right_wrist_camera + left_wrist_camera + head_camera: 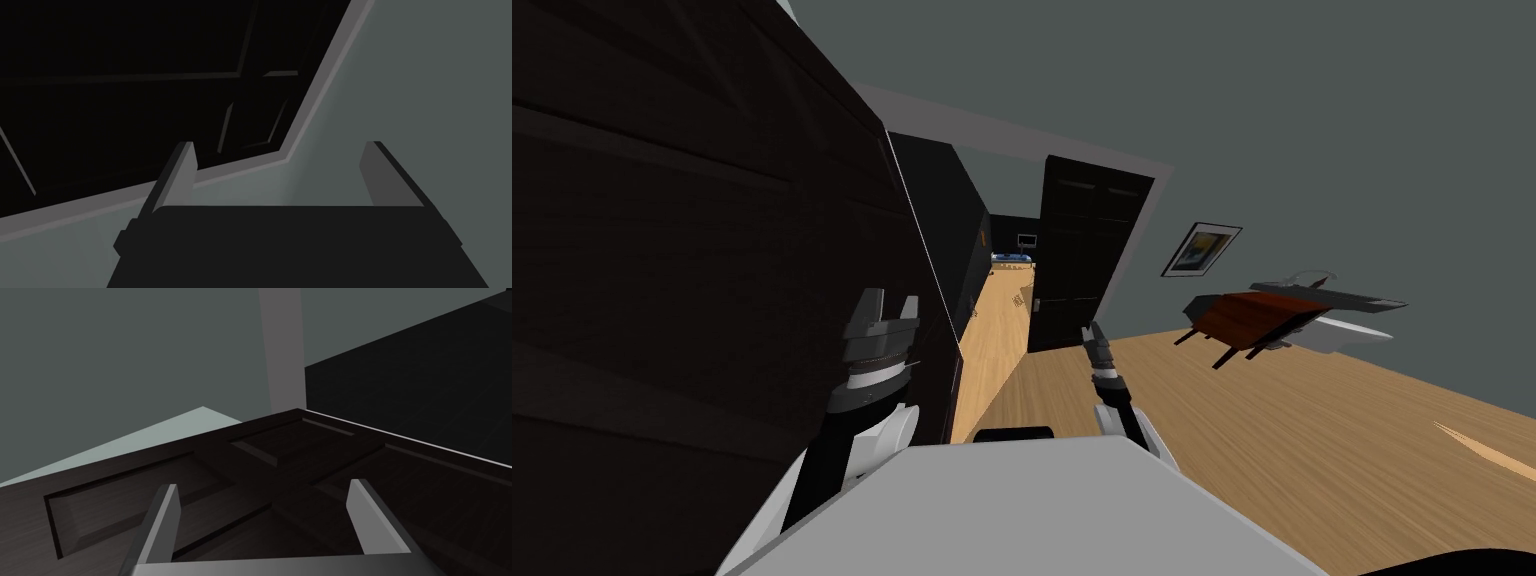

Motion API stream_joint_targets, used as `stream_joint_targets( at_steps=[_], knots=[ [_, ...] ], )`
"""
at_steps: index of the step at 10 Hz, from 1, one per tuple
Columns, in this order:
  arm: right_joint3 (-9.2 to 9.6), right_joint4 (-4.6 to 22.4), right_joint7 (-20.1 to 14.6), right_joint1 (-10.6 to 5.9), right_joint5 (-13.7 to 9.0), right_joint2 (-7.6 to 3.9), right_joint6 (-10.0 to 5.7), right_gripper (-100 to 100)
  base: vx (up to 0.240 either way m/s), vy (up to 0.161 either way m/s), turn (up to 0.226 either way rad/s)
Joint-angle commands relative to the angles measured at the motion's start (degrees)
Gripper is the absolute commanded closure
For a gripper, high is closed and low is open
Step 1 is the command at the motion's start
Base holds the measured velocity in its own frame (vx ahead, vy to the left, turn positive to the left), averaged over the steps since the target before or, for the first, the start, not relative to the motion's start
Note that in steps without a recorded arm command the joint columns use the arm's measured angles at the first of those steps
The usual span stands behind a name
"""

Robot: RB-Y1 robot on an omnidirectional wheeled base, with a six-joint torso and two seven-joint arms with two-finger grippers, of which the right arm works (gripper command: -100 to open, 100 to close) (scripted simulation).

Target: Pull the door open

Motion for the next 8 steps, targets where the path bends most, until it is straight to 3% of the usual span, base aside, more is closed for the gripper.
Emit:
stream_joint_targets(
  at_steps=[1, 8],
  knots=[
    [-0.03, 2.49, -0.81, -0.57, 0.45, -0.3, -0.71, -100, 0.096, 0.013, 0.003],
    [-0.22, 12.11, -4.44, -2.62, 2.36, -1.76, -3.19, -100, 0.098, 0.029, 0.002]
  ],
)
